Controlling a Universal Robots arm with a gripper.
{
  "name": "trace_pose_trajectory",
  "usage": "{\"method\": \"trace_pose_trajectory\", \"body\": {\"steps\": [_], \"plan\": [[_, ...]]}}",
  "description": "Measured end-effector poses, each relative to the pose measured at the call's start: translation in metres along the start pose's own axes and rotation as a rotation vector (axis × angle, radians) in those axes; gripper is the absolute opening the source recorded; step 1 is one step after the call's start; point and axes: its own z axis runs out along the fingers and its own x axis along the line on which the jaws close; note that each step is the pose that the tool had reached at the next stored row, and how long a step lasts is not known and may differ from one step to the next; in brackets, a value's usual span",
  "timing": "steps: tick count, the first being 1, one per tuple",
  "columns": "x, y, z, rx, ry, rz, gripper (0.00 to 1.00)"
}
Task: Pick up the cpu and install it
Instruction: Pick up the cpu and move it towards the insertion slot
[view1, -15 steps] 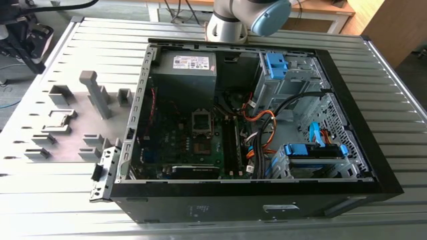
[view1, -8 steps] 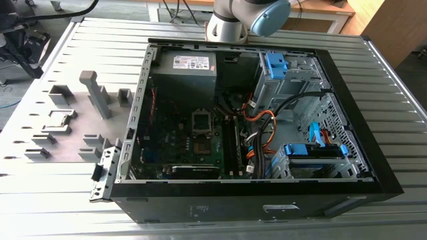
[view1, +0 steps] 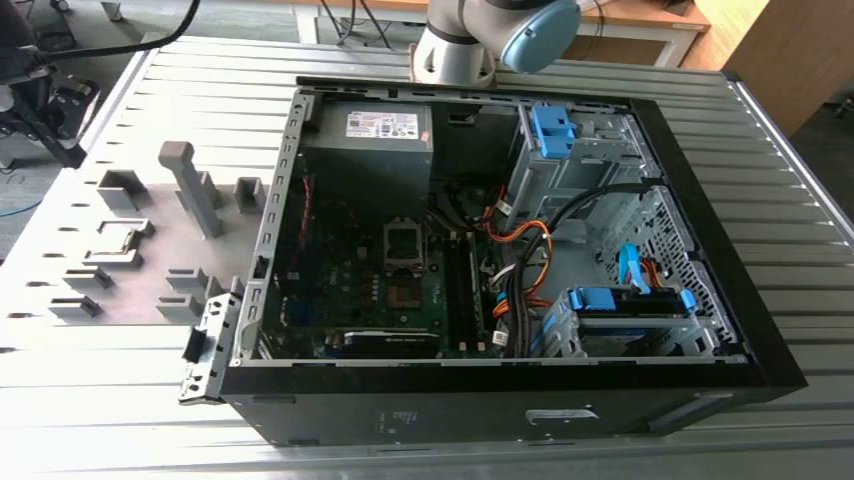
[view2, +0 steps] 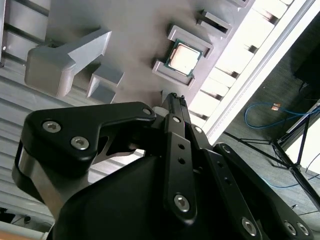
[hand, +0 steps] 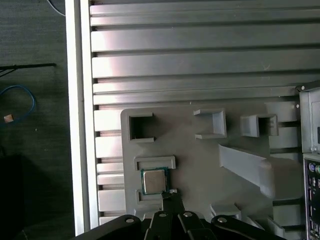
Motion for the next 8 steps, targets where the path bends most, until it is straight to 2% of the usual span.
{"method": "trace_pose_trajectory", "body": {"steps": [8], "plan": [[0.0079, -0.0009, 0.0145, -0.0001, -0.0001, -0.002, 0.11]]}}
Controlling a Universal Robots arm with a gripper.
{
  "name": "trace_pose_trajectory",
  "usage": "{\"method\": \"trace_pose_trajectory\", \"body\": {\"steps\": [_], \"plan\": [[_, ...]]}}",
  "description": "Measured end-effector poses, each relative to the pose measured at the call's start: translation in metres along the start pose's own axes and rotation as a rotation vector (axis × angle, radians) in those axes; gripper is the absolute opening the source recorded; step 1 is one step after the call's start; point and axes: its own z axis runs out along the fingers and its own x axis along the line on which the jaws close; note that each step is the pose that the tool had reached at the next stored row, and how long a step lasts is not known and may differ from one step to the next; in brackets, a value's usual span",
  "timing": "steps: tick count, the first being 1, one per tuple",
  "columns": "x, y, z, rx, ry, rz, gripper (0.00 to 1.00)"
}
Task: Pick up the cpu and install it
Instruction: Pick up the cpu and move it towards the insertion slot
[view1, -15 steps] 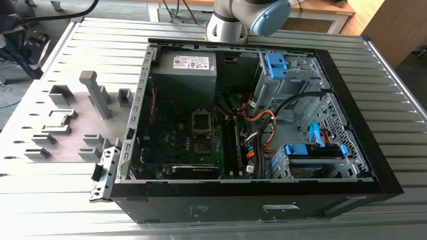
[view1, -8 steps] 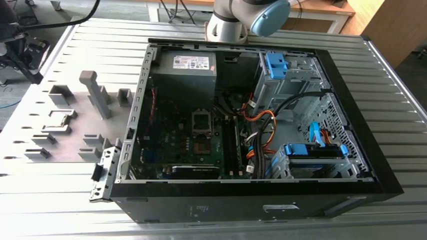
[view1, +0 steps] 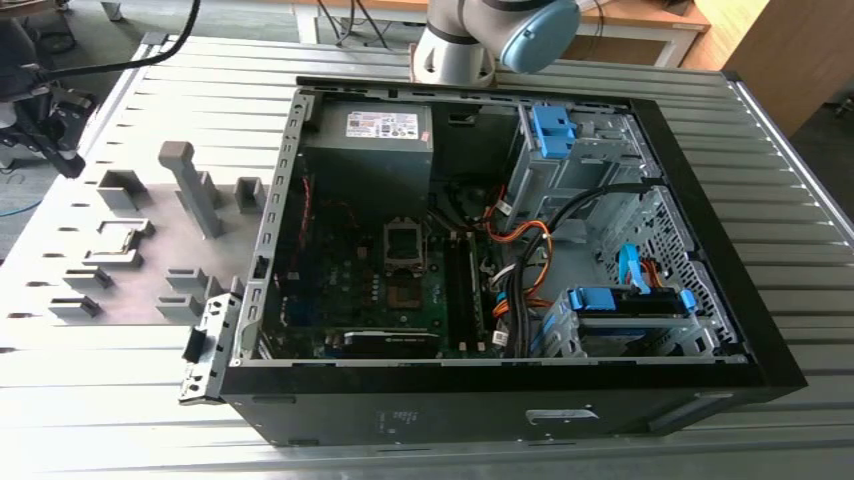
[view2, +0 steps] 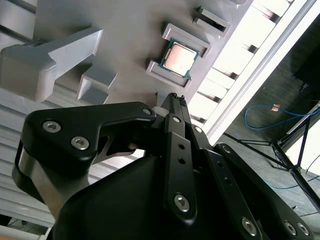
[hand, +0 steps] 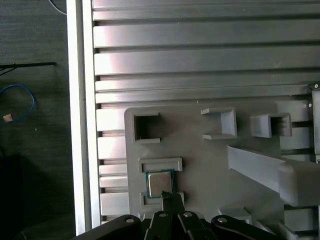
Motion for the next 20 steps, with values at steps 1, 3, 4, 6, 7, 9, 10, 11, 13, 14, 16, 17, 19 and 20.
{"method": "trace_pose_trajectory", "body": {"steps": [1, 3, 4, 6, 7, 9, 10, 11, 13, 14, 16, 17, 19, 20], "plan": [[0.0007, -0.0001, 0.0017, 0.0001, 0.0001, 0.0, 0.11], [0.0022, -0.0002, 0.0052, 0.0, 0.0001, 0.0, 0.11], [0.0029, -0.0003, 0.007, 0.0, 0.0001, -0.001, 0.11], [0.0039, -0.0005, 0.0106, 0.0, 0.0001, -0.001, 0.11], [0.0044, -0.0006, 0.0125, -0.0001, 0.0, -0.001, 0.11], [0.0054, -0.0007, 0.0157, 0.0, 0.0001, -0.001, 0.11], [0.0058, -0.0008, 0.0171, 0.0, 0.0001, -0.001, 0.11], [0.0061, -0.0008, 0.0184, 0.0, 0.0, -0.001, 0.11], [0.0065, -0.0009, 0.0193, 0.0001, 0.0003, -0.001, 0.11], [0.0065, -0.0009, 0.0193, 0.0001, 0.0003, -0.001, 0.11], [0.0065, -0.0009, 0.0193, 0.0001, 0.0003, -0.001, 0.11], [0.0065, -0.0009, 0.0194, 0.0001, 0.0002, -0.001, 0.11], [0.0066, -0.0008, 0.0195, 0.0, 0.0001, -0.001, 0.11], [0.0066, -0.0009, 0.0201, -0.0001, -0.0001, -0.001, 0.11]]}}
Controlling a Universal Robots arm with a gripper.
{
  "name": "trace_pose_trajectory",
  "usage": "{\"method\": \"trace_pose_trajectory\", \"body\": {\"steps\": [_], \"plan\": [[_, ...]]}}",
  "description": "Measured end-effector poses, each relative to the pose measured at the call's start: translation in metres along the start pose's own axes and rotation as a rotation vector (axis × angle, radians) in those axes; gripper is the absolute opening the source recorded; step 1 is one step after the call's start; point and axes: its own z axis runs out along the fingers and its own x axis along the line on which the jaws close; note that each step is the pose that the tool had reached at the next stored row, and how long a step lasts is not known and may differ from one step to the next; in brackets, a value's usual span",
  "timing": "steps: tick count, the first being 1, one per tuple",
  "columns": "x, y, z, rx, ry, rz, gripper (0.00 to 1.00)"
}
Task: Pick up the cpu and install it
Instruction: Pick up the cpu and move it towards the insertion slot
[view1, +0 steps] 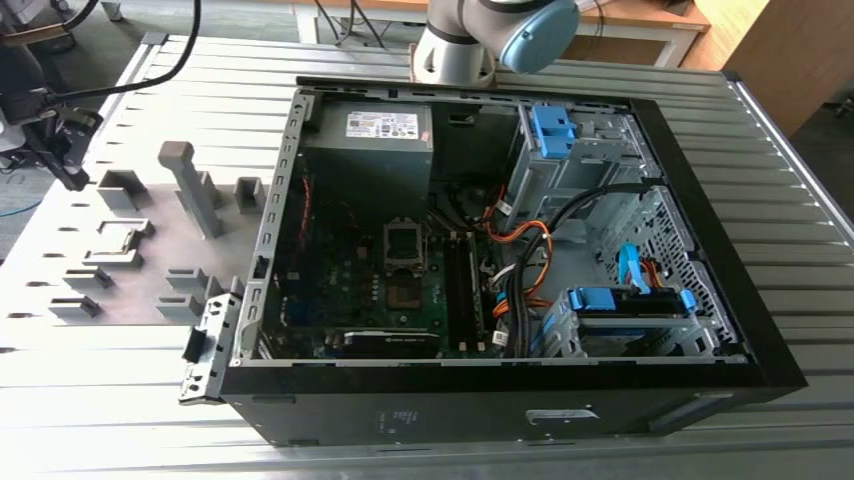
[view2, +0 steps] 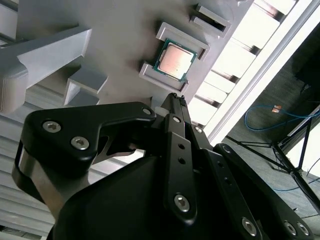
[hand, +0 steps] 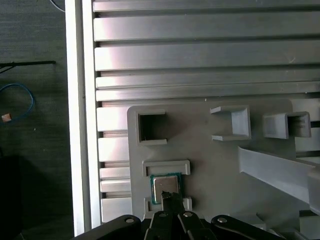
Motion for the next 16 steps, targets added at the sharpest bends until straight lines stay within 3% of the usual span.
{"method": "trace_pose_trajectory", "body": {"steps": [8, 16], "plan": [[0.0017, -0.0013, 0.0112, 0.0002, 0.0003, -0.003, 0.11], [0.0019, -0.0037, 0.0256, -0.0006, 0.0017, -0.04, 0.11]]}}
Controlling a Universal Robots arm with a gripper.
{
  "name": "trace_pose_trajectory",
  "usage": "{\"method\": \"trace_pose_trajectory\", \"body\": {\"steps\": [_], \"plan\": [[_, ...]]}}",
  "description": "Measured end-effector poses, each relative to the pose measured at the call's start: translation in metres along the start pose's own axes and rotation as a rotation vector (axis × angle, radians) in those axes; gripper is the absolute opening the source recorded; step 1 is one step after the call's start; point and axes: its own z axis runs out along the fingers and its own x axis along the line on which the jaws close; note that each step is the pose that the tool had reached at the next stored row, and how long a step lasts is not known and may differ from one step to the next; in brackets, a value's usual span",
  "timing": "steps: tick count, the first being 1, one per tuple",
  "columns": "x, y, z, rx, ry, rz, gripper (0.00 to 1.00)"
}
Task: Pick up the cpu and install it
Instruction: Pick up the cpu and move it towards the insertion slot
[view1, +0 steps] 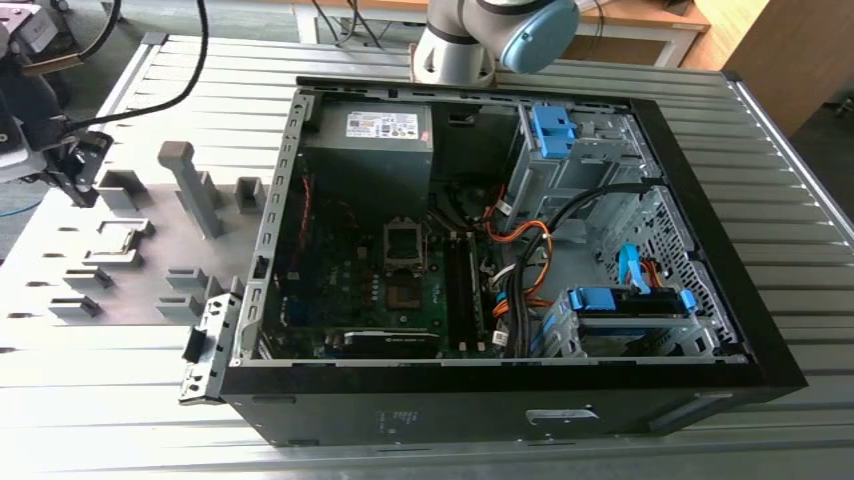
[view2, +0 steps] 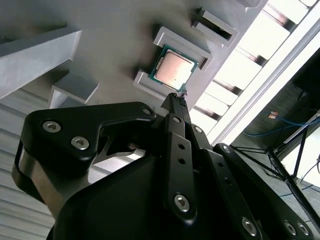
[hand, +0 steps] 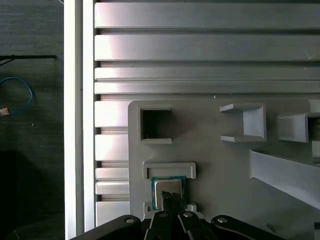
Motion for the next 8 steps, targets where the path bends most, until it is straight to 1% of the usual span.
{"method": "trace_pose_trajectory", "body": {"steps": [4, 8], "plan": [[0.0001, -0.0008, 0.0065, 0.0001, 0.0007, -0.02, 0.11], [0.0002, -0.0021, 0.0118, 0.0008, 0.0013, -0.028, 0.11]]}}
